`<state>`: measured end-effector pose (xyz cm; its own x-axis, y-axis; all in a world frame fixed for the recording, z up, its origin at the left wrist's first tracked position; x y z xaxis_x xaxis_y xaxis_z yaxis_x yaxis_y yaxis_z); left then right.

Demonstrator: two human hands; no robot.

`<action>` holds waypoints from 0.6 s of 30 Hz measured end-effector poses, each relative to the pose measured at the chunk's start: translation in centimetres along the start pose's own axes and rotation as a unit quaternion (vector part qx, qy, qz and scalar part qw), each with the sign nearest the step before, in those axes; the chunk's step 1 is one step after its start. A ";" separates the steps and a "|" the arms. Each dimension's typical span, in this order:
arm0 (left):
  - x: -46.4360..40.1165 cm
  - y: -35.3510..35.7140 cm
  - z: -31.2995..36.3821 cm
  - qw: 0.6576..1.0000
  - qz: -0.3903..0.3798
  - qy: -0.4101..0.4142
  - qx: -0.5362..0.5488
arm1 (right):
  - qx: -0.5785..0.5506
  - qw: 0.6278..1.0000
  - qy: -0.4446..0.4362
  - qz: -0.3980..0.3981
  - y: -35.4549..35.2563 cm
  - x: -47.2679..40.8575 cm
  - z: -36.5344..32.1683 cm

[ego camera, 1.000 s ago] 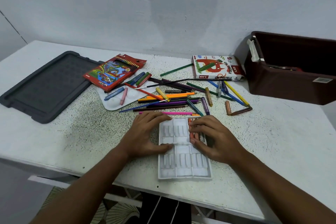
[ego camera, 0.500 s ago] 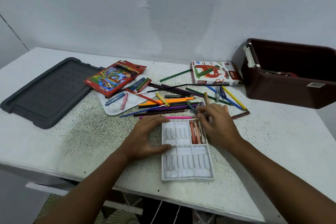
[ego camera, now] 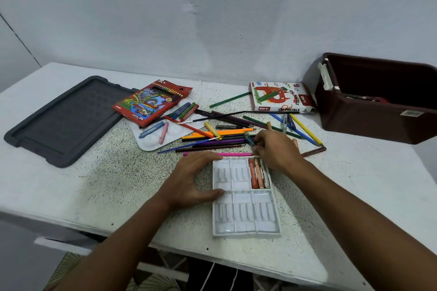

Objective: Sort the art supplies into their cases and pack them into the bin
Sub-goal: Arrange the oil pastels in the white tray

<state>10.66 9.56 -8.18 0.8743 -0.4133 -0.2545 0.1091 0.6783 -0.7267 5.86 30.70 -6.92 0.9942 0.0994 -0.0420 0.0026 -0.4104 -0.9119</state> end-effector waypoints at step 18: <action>0.0 0.1 0.1 1.000 -0.005 0.007 -0.003 | 0.026 0.941 -0.336 0.026 0.6 8.0 -3.8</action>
<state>10.78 9.73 -8.20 0.8661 -0.4290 -0.2566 0.1154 0.6710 -0.7324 14.21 27.78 -6.29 0.6994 0.6390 -0.3201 -0.0676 -0.3867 -0.9197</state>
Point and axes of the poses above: each hand's wrist, its own x-axis away from the middle knuckle, its own y-axis out of the palm, z = x × y, the point moved 8 cm from there along -x, towards the middle knuckle, and after that the axes turned 10 degrees about -y, right-handed, at the moved point
